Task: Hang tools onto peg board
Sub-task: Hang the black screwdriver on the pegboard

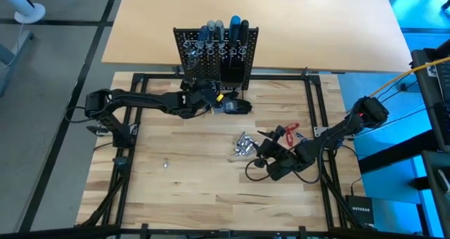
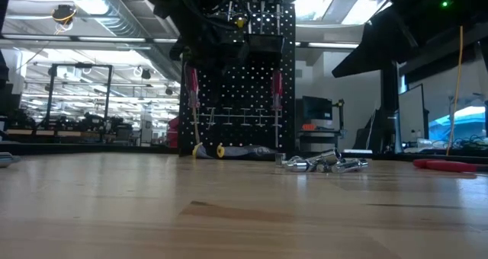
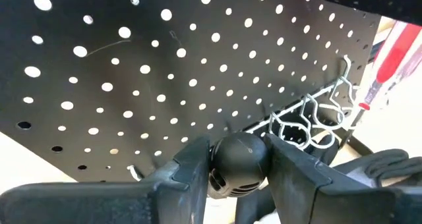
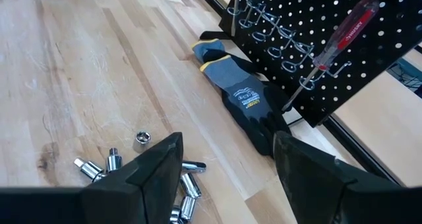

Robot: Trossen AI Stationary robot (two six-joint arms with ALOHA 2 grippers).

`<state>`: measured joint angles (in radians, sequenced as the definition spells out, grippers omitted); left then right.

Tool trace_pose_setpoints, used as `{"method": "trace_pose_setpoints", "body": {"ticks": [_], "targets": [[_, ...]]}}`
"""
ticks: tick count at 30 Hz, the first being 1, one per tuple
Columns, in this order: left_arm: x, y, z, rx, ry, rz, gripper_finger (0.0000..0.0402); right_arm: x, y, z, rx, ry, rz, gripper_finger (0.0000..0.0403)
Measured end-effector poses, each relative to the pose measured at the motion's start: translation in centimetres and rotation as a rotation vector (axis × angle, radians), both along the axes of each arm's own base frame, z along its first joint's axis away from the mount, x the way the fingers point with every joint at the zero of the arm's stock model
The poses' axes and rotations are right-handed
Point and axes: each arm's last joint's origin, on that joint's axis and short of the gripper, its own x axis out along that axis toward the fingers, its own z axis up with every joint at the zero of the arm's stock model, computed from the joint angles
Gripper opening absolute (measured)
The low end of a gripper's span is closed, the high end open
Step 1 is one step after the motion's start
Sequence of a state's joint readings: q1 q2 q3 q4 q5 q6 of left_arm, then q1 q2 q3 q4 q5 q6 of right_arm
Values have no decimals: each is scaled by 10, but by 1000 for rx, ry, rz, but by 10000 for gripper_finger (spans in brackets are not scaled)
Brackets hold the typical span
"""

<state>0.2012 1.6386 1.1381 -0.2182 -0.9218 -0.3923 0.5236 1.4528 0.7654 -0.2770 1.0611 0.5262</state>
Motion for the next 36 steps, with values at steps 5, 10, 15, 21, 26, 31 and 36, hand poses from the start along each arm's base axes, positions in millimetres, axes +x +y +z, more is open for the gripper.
{"method": "trace_pose_setpoints", "body": {"ticks": [5,10,15,21,26,31,36], "targets": [[0,0,0,1,10,-5,118,0,0,0,2,-3,0,234],[0,0,-1,5,41,-20,131,0,0,0,4,-5,0,234],[-2,0,-7,-10,93,-35,166,0,0,0,9,-2,4,234],[-5,0,-8,-19,103,-15,181,1,1,0,19,-7,9,234],[-5,0,-5,-12,88,-10,182,1,1,0,19,-6,9,234],[-6,0,2,1,74,-14,182,1,1,0,19,-7,9,234],[-8,3,6,14,76,-3,182,1,1,0,19,-7,9,234]]}}
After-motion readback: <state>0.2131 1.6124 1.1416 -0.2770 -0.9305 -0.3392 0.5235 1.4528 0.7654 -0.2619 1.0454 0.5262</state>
